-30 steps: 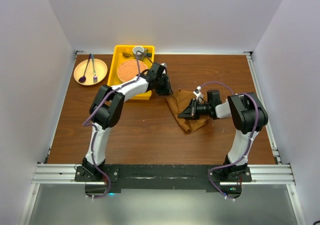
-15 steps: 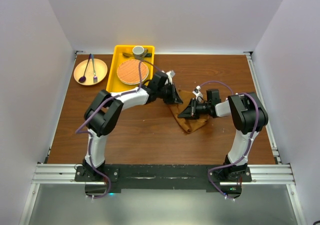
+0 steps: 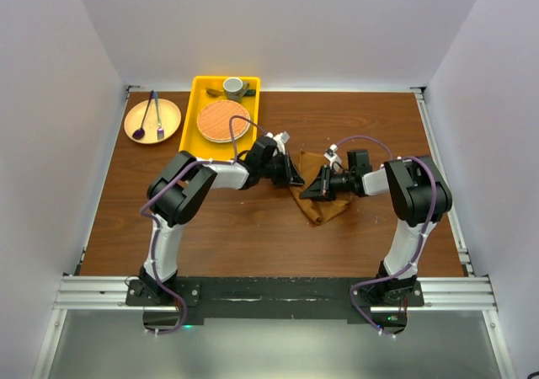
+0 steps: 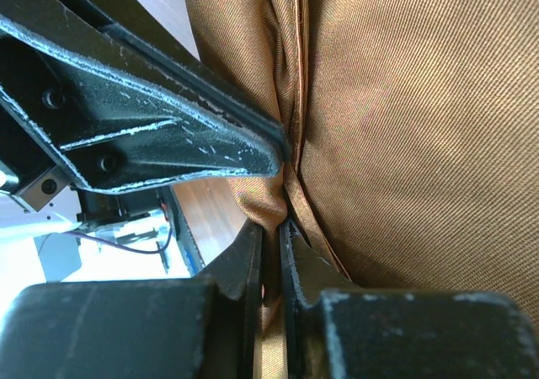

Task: Fold the napkin, place the utensils inside, and roll it up
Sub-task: Roll the napkin with the utensil

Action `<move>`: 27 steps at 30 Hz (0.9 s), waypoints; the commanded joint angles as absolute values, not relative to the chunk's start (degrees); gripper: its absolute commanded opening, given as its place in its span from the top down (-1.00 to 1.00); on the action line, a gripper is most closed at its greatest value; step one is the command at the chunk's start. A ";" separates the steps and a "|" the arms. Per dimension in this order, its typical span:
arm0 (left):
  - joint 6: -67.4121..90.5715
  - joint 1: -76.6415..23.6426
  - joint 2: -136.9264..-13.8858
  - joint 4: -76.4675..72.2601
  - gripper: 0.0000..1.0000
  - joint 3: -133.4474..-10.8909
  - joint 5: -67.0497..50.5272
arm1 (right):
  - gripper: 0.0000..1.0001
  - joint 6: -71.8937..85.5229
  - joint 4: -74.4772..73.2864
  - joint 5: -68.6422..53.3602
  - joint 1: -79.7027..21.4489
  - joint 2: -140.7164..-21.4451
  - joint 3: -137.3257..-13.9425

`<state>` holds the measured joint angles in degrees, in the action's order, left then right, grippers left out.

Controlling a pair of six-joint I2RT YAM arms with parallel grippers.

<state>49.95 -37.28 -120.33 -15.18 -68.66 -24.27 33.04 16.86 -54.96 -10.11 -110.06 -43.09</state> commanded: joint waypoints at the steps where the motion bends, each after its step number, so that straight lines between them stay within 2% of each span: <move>1: 47.03 -36.83 -123.31 -13.19 1.00 -65.22 -19.25 | 0.79 29.54 7.48 -45.80 -9.84 -108.90 -42.36; 5: 46.32 -36.39 -124.54 -12.30 1.00 -62.94 -17.84 | 0.63 26.99 1.78 -43.86 -9.93 -107.14 -44.55; 13: 45.97 -36.30 -125.60 -14.15 1.00 -59.42 -18.02 | 0.13 19.26 -13.26 -39.03 -9.93 -103.63 -52.29; 23: 46.05 -36.04 -126.83 -14.50 1.00 -58.45 -18.46 | -0.18 8.79 -32.86 -28.13 -12.04 -94.58 -57.57; 27: 46.14 -35.86 -126.91 -14.06 1.00 -58.53 -18.90 | -0.20 7.91 -35.94 -24.53 -15.99 -90.71 -56.78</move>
<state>50.00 -36.91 -121.27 -27.83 -62.35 -23.86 11.49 -29.04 -30.37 -12.49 -94.83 -56.05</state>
